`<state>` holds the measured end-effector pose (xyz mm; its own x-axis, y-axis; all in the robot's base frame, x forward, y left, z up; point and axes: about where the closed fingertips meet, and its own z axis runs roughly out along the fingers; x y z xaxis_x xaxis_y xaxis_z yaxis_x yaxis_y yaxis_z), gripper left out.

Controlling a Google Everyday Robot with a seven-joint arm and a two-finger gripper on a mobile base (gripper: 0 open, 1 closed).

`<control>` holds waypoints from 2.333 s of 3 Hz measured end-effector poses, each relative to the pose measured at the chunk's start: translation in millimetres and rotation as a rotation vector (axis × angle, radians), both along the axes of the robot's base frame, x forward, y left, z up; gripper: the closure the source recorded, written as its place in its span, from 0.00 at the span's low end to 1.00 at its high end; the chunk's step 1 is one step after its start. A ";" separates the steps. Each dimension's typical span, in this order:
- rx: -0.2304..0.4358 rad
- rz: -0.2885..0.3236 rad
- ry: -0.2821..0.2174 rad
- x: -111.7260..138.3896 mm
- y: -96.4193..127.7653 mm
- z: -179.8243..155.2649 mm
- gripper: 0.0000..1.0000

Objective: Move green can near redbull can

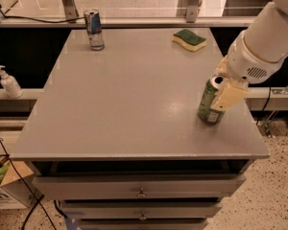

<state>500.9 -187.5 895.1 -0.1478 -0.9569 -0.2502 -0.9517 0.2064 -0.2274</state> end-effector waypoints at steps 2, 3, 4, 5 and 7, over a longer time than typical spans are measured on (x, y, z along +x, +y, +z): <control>0.176 0.152 -0.077 16.1 70.1 67.8 1.00; 0.194 0.159 -0.098 17.7 74.6 79.7 1.00; 0.205 0.115 -0.046 19.1 69.2 62.2 1.00; 0.237 0.095 -0.032 45.6 81.3 54.4 1.00; 0.202 0.164 -0.044 140.2 138.3 58.4 1.00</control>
Offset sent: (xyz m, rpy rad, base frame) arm 0.0292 0.1317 0.1412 0.3219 -0.1881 0.2822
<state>641.1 -49.2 953.5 0.0202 -0.8970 -0.4415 -0.9662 0.0960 -0.2392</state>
